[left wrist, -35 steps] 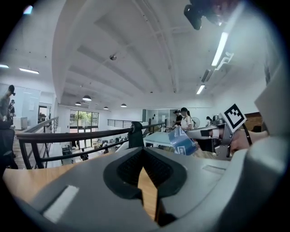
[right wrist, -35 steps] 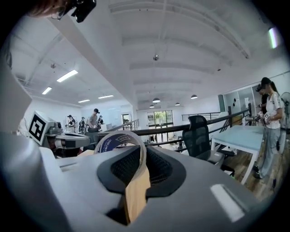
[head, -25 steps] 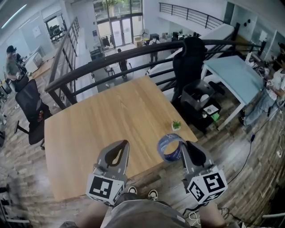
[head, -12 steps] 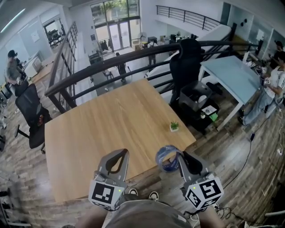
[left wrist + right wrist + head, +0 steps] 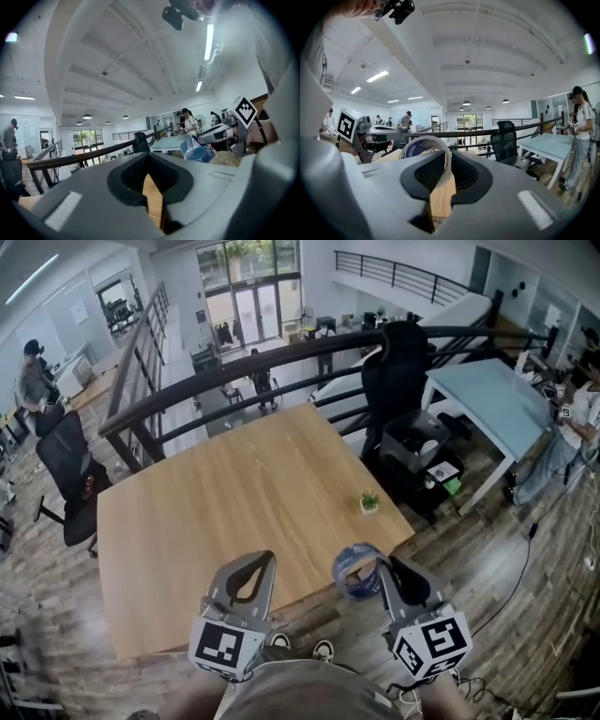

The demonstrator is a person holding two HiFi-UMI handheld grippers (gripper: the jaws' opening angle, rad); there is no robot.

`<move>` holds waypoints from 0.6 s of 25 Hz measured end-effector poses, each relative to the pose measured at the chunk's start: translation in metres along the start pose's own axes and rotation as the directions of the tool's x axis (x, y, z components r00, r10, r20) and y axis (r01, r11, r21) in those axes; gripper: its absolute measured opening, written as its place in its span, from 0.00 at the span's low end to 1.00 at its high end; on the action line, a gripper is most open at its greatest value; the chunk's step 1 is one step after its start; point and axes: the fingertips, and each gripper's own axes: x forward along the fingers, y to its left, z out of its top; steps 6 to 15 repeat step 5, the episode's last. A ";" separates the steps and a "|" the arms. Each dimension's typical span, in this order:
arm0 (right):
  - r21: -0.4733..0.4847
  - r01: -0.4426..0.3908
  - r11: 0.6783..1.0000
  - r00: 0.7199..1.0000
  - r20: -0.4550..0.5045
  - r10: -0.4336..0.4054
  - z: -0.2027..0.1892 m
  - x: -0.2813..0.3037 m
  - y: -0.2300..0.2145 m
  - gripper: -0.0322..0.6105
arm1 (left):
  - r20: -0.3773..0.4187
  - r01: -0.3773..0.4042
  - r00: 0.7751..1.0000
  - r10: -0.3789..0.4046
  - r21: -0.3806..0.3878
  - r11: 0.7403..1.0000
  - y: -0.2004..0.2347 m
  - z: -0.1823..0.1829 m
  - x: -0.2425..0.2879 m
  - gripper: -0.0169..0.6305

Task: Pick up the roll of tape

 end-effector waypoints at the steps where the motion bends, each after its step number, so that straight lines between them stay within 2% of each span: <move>1: -0.007 0.001 1.000 1.000 0.001 -0.001 0.000 0.000 0.001 0.13 | 0.001 -0.002 1.000 0.002 0.001 1.000 0.000 0.000 -0.001 0.03; 15: -0.003 -0.008 1.000 1.000 0.004 0.008 0.000 -0.003 0.003 0.13 | 0.002 -0.005 1.000 0.005 0.005 1.000 -0.002 0.000 -0.004 0.03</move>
